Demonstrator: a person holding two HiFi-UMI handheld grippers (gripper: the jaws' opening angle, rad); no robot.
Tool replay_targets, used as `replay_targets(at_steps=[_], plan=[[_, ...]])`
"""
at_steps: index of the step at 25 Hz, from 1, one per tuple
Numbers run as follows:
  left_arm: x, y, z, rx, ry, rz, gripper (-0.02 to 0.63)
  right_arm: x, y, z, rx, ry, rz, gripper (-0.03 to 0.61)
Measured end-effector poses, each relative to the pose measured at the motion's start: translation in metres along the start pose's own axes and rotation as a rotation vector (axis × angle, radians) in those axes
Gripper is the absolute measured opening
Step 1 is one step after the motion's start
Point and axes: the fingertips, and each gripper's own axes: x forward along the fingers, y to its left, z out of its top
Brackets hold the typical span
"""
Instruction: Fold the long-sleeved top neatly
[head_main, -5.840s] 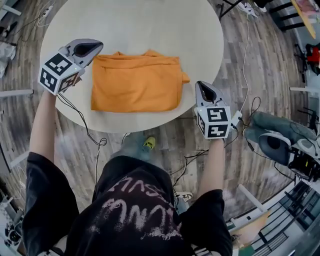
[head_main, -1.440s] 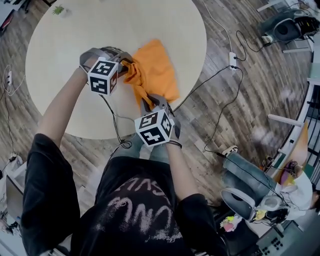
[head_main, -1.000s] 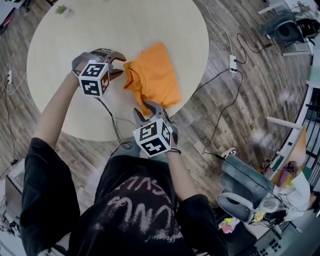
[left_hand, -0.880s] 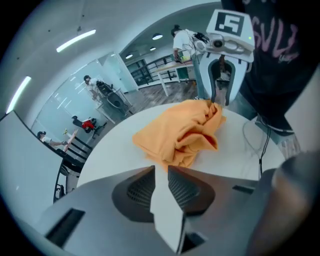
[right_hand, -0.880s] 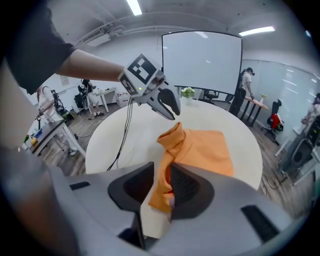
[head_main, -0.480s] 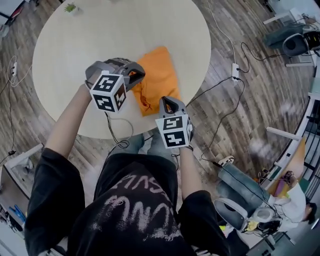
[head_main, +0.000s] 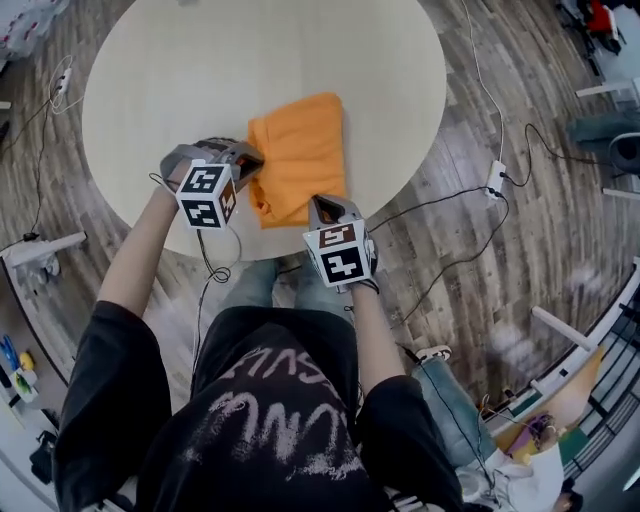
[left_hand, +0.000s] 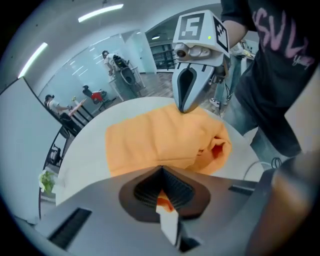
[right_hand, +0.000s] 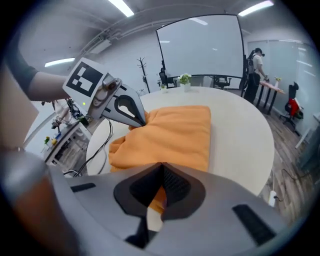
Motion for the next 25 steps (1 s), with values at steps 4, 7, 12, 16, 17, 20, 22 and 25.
replay_targets(at_steps=[4, 7, 12, 16, 17, 20, 22, 25], plan=[[0.014, -0.004, -0.013, -0.139, 0.06, 0.041, 0.011, 0.01, 0.002, -0.01, -0.023, 0.03, 0.116, 0.006], [0.008, 0.003, -0.015, -0.248, 0.064, 0.108, 0.012, 0.008, 0.001, -0.007, -0.067, 0.03, 0.175, 0.006], [-0.026, 0.009, -0.023, -0.504, 0.005, 0.263, 0.012, -0.011, -0.011, 0.009, -0.104, -0.034, 0.201, 0.006], [-0.065, 0.01, -0.03, -0.713, -0.099, 0.409, 0.012, -0.03, -0.023, 0.035, -0.086, -0.12, 0.173, 0.006], [-0.073, 0.009, -0.032, -0.761, -0.127, 0.441, 0.011, -0.033, -0.026, 0.041, -0.091, -0.141, 0.162, 0.005], [-0.092, 0.009, -0.033, -0.873, -0.212, 0.514, 0.011, -0.043, -0.036, 0.063, -0.115, -0.206, 0.13, 0.005], [-0.103, 0.01, -0.033, -0.919, -0.261, 0.568, 0.011, -0.049, -0.044, 0.077, -0.122, -0.248, 0.1, 0.006], [-0.129, 0.002, -0.025, -0.968, -0.34, 0.676, 0.011, -0.066, -0.05, 0.085, -0.118, -0.301, 0.048, 0.006]])
